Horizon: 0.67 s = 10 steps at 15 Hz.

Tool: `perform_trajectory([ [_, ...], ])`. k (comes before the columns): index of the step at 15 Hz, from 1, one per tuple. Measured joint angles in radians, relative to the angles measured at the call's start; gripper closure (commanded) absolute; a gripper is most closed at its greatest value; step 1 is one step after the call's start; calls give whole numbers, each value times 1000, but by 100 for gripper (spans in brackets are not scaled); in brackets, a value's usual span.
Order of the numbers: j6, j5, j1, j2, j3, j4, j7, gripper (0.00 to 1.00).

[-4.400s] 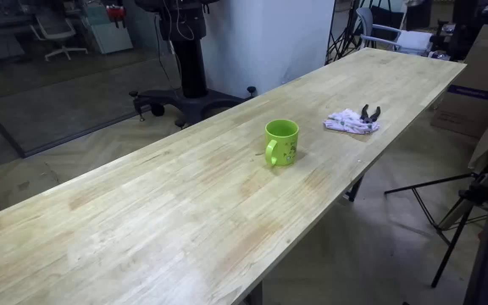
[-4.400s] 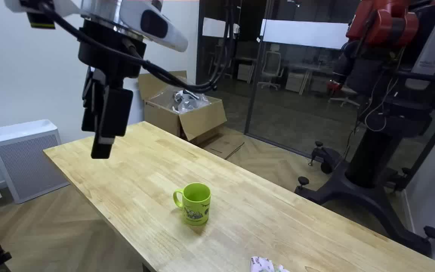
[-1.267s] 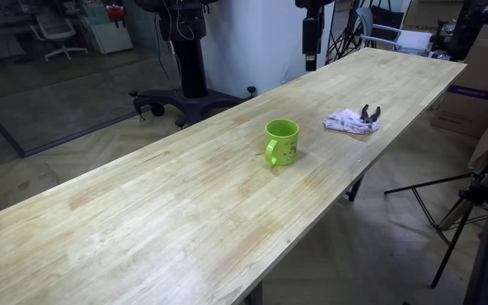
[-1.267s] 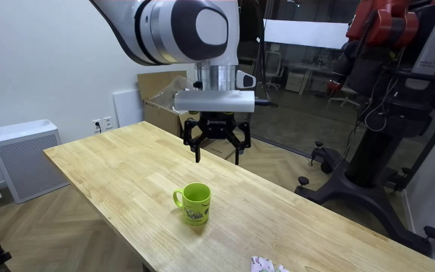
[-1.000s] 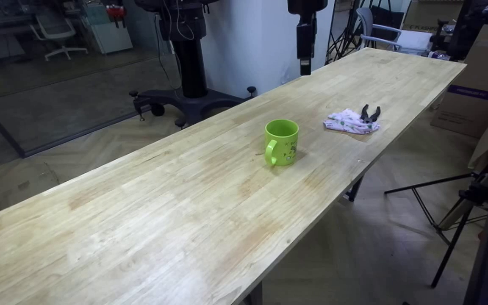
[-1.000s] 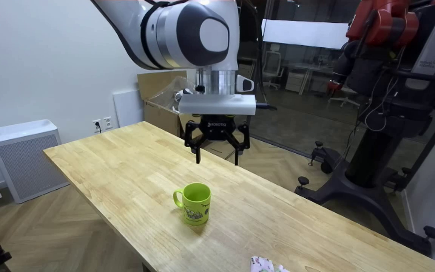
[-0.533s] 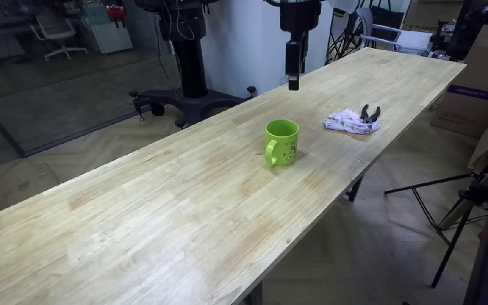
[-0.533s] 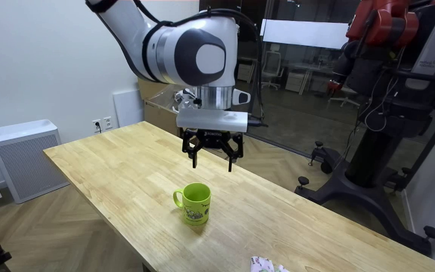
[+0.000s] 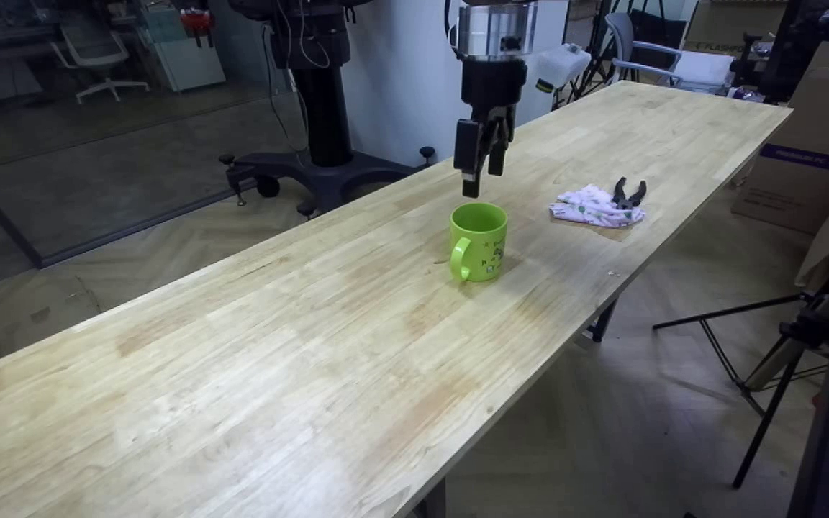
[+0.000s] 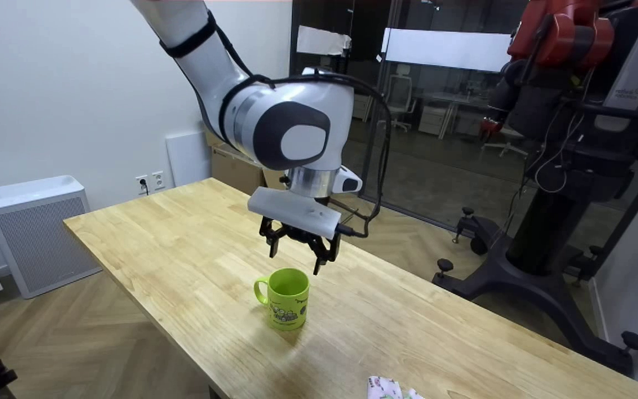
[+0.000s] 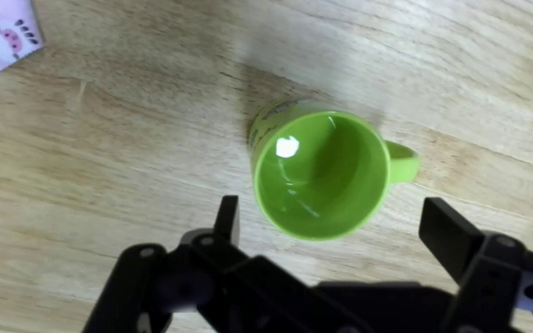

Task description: Move the mug forward

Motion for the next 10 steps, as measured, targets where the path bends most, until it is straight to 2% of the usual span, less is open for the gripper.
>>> perform_trajectory([
  [6,3,-5,-2,12,3,1,4,0],
  [10,30,-54,51,26,-39,20,215,0],
])
